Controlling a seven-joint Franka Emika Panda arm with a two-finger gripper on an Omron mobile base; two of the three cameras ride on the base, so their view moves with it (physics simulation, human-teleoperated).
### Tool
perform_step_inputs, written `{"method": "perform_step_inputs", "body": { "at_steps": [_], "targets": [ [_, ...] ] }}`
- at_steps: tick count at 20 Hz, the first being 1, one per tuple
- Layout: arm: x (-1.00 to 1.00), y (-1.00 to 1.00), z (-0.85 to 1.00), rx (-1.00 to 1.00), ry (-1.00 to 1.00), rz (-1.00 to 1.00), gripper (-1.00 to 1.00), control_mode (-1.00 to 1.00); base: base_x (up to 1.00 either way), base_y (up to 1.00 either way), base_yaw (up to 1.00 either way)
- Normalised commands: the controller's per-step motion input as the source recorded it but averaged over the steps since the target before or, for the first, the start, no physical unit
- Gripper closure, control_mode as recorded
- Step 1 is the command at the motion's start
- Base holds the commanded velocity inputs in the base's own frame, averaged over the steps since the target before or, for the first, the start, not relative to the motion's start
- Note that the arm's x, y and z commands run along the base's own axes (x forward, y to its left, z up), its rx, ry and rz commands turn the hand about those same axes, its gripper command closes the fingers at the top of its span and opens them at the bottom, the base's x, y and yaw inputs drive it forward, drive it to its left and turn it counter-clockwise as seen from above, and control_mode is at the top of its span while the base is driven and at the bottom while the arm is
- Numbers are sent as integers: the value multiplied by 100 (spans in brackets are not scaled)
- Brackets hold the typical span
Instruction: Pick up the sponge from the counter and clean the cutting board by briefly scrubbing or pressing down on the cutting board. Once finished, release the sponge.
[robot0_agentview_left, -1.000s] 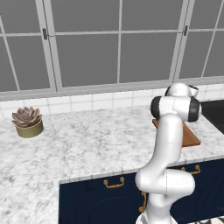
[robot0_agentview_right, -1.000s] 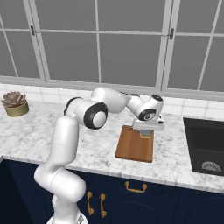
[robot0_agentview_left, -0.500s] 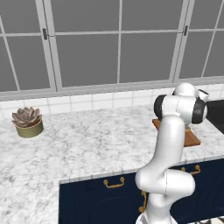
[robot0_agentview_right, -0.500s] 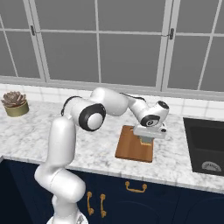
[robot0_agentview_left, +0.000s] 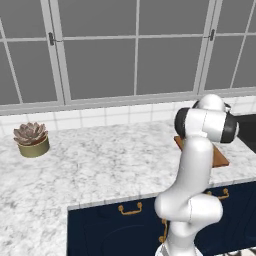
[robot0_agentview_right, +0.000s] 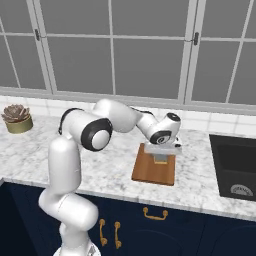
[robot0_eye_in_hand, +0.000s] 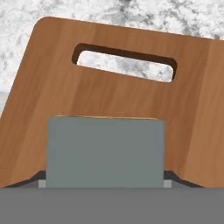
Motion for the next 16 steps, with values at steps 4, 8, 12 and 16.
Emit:
{"method": "perform_step_inputs", "body": {
  "at_steps": [4,8,12,16],
  "targets": [
    [-54,62,-9,-1,-13,0,100,-100,0,0,0],
    [-51,57,-22,0,-7,0,100,-100,0,0,0],
    [-36,56,-11,0,-4,0,100,-100,0,0,0],
    [-51,45,-1,0,-7,0,100,-100,0,0,0]
  ]
}}
